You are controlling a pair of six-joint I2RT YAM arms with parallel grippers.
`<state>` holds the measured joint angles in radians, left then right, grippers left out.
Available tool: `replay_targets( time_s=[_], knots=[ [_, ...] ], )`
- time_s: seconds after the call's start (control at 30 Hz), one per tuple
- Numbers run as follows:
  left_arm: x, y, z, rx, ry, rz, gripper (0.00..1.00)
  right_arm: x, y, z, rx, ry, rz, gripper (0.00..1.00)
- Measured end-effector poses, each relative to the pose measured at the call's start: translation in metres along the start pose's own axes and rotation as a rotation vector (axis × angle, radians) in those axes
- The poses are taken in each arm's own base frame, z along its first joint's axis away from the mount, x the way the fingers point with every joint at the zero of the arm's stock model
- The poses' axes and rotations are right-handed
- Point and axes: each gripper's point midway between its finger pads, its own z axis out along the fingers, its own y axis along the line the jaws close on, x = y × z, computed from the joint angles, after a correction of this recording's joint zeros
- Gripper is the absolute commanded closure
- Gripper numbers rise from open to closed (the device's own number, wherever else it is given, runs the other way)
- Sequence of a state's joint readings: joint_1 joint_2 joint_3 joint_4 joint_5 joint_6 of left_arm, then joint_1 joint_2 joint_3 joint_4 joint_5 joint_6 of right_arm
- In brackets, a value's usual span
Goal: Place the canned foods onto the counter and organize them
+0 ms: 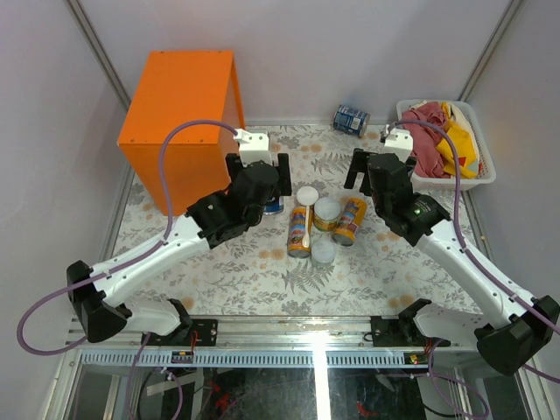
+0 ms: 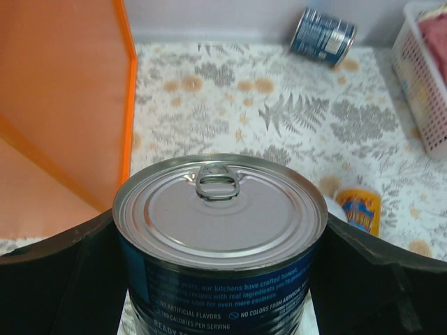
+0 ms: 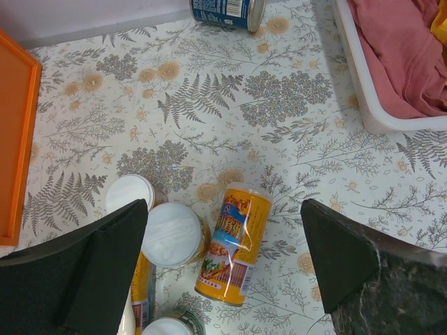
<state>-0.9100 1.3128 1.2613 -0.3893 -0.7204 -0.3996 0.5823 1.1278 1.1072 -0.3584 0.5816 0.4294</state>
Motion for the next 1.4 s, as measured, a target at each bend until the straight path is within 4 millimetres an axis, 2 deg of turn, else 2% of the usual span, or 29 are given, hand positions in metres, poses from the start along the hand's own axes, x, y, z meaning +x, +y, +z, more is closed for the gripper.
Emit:
replay_targets(
  time_s=[0.17,0.43,0.67,0.9,1.13,1.3,1.4],
  knots=[
    [-0.043,-0.002,-0.003,-0.019,-0.097,0.030,1.00,-0.001,0.000,-0.001,-0.001,-0.002,0.002,0.02],
    [-0.090,0.003,0.003,-0.073,-0.207,0.077,1.00,-0.003,-0.001,-0.003,-0.004,-0.009,0.006,0.03],
    [-0.151,0.033,0.011,-0.158,-0.333,0.040,1.00,-0.005,-0.002,-0.005,-0.008,-0.014,0.009,0.03],
    [-0.203,0.061,0.013,-0.223,-0.433,-0.010,1.00,-0.004,0.000,-0.005,-0.013,-0.011,0.009,0.03],
    [-0.230,0.085,0.017,-0.257,-0.492,-0.036,1.00,-0.002,0.002,-0.004,-0.022,-0.003,0.006,0.03],
    [-0.239,0.110,0.024,-0.313,-0.532,-0.043,1.00,0.001,0.005,0.001,-0.026,0.008,-0.010,0.03],
    [-0.237,0.123,0.028,-0.346,-0.553,-0.030,1.00,0.003,0.008,0.004,-0.031,0.014,-0.021,0.03]
  ],
)
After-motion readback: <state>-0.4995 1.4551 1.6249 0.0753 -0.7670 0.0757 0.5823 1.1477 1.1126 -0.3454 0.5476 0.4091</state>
